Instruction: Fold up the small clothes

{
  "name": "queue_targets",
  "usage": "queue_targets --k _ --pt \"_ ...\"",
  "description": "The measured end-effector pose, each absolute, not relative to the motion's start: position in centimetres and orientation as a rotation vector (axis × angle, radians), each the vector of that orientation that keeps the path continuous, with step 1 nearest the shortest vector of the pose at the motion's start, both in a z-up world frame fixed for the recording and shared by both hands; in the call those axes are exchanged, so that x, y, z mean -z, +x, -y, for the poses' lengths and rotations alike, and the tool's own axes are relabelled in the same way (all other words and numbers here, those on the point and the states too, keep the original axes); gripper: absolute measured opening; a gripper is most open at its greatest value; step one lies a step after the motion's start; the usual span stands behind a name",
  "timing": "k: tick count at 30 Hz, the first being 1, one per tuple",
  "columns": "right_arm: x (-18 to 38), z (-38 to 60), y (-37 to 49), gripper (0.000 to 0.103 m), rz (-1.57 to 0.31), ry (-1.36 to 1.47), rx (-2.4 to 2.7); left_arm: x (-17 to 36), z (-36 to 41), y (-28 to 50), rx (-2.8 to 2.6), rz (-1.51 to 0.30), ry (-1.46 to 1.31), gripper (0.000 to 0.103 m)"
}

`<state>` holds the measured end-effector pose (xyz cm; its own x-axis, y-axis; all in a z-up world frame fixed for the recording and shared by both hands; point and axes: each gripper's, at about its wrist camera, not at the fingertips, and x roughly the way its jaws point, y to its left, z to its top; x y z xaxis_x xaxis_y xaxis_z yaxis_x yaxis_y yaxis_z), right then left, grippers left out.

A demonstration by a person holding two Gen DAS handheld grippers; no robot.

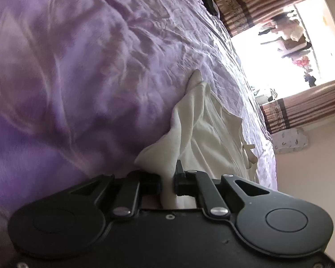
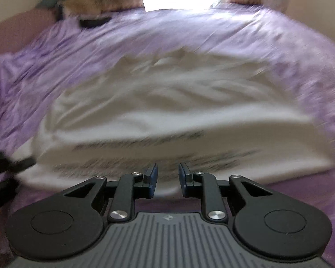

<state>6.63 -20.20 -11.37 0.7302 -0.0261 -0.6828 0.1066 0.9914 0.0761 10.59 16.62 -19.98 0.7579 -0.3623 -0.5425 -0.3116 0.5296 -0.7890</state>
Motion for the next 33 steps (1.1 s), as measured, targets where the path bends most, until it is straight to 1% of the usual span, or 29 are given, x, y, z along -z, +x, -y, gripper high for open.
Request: queue_targets --k 2,4,9,12,16,18,19,23,25,28,29,30,31,32,33 --pt "10.6 22.4 6.1 0.027 -0.708 0.098 0.152 19.9 -16.5 10.9 0.033 -0.752 -1.027 0.007" --pt "10.5 24.8 5.9 0.03 -0.689 0.093 0.242 19.9 -16.4 11.0 0.03 -0.758 -1.017 0.007" --pt "12.1 29.8 5.5 0.03 -0.738 0.194 0.342 19.6 -15.9 11.6 0.035 -0.779 -0.938 0.007" --pt "12.7 30.1 5.1 0.03 -0.719 0.223 0.318 18.4 -15.4 12.2 0.053 -0.777 -0.882 0.006" --pt "12.8 30.1 5.0 0.034 -0.708 0.235 0.311 15.2 -13.1 13.3 0.147 -0.733 -0.796 0.004" --pt "12.8 30.6 5.0 0.034 -0.703 0.268 0.3 12.6 -10.7 14.1 0.229 -0.695 -0.722 0.004" --pt "12.6 30.9 4.9 0.034 -0.7 0.29 0.293 11.5 -9.5 14.6 0.273 -0.682 -0.7 0.001" --pt "12.2 32.7 4.1 0.034 -0.667 0.42 0.262 7.0 -2.5 16.1 0.488 -0.625 -0.587 0.001" --pt "11.7 33.8 3.3 0.034 -0.637 0.468 0.275 5.5 1.9 16.5 0.618 -0.604 -0.556 0.001" --pt "11.1 35.3 2.2 0.034 -0.603 0.498 0.304 5.4 9.1 16.9 0.765 -0.626 -0.504 0.001" --pt "11.0 35.8 1.9 0.034 -0.596 0.505 0.309 5.9 11.2 17.1 0.801 -0.652 -0.483 0.002" --pt "10.9 36.3 1.6 0.034 -0.59 0.512 0.315 6.8 13.3 17.3 0.85 -0.695 -0.469 0.007" --pt "10.8 36.6 1.2 0.034 -0.586 0.516 0.322 8.2 15.5 17.4 0.898 -0.763 -0.448 0.023" --pt "10.8 36.9 1.0 0.034 -0.585 0.518 0.332 9.2 17.0 17.4 0.9 -0.826 -0.41 0.029" --pt "10.9 37.2 0.8 0.034 -0.587 0.522 0.343 10.0 18.2 17.1 0.863 -0.887 -0.357 0.028"
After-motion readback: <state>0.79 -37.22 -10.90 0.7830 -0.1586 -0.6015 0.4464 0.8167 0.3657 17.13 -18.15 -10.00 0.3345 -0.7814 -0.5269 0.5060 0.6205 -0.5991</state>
